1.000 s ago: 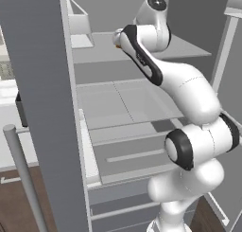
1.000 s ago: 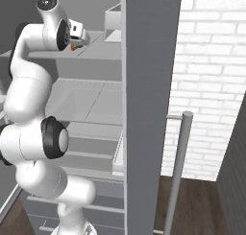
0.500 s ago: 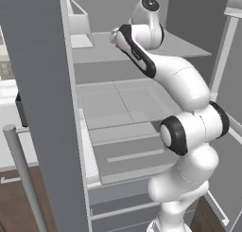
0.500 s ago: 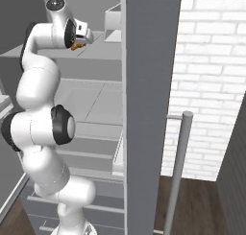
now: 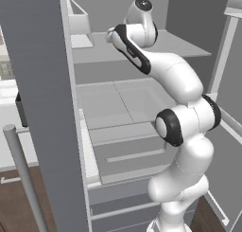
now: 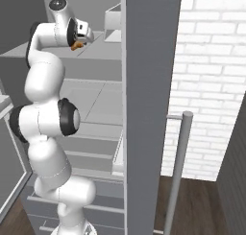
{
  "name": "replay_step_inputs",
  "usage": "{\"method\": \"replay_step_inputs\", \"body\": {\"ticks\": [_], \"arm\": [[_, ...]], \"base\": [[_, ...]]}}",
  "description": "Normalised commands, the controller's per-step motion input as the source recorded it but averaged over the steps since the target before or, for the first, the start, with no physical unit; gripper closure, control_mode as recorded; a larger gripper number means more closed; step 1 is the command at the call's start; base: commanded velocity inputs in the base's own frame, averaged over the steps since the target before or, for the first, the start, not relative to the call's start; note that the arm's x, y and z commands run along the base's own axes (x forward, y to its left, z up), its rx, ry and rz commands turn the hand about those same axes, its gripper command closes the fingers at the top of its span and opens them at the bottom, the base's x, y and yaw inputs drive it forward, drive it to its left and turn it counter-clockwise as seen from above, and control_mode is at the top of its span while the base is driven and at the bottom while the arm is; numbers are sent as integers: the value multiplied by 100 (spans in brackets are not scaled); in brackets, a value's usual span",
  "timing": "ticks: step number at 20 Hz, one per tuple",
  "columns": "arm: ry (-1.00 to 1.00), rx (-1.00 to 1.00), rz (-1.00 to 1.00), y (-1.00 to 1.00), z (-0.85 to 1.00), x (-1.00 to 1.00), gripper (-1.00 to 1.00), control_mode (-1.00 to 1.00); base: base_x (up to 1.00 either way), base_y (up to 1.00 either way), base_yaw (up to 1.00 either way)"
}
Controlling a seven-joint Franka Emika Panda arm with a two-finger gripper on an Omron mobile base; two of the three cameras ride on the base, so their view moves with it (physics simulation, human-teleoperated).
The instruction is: Place one lemon wedge and one chicken drumstick in each tupperware on the nearby counter, to pack two identical lunches.
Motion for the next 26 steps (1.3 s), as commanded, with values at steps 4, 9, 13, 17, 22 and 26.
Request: {"method": "replay_step_inputs", "body": {"ticks": [4,9,13,17,22,26], "arm": [[6,-3,0,0,-36,2,100,-100],[6,-4,-1,0,-41,5,100,-100],[3,-2,0,0,-33,-1,100,-100],[-2,0,0,0,-15,-79,100,-100],[-10,0,-3,-4,-14,-100,100,-100],[-13,0,-5,-17,-2,-100,100,-100]], "base": [[0,0,0],[0,0,0],[0,0,0],[0,0,0],[0,0,0],[0,0,0]]}}
